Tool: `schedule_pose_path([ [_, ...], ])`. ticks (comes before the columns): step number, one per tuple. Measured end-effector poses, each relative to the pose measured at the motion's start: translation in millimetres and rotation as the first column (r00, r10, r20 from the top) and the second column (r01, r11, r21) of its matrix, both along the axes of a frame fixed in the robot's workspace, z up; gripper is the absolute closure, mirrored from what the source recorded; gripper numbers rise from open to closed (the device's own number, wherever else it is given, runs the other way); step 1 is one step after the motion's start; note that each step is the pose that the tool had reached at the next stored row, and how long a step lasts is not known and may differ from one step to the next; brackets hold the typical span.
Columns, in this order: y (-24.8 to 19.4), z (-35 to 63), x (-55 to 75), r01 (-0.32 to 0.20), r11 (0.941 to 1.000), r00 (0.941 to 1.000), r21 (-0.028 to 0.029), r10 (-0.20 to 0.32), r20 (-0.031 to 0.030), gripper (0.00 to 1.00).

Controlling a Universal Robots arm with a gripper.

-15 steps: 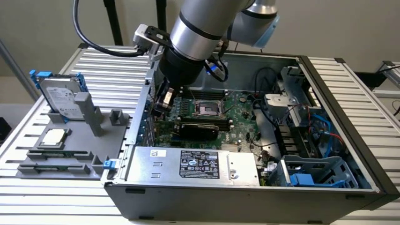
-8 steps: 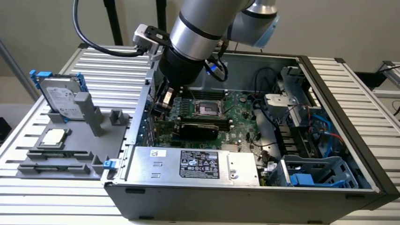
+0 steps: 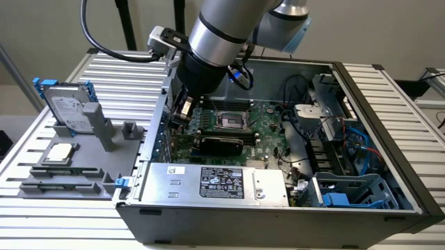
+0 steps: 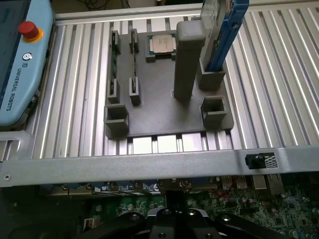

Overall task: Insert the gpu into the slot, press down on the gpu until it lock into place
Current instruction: 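Press down on the gpu until it lock into place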

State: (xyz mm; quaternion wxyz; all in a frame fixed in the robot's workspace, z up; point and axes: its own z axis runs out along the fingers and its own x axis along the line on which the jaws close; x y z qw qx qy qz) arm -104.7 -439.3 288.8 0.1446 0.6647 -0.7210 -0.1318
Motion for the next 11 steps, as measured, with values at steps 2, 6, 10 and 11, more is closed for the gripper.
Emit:
schedule_pose_path([
  [2,0.1,-0.8,-0.9,0.0,1.0,1.0,-0.0002,0.0,0.0,0.89],
  [6,0.1,-1.7,-2.0,0.0,1.0,1.0,-0.0004,0.0,-0.0001,0.89],
  [10,0.2,-2.0,-2.2,0.0,1.0,1.0,0.0003,0.0,0.0041,0.89],
  [11,0.2,-2.0,-2.2,0.0,1.0,1.0,0.0003,0.0,0.0071,0.89],
])
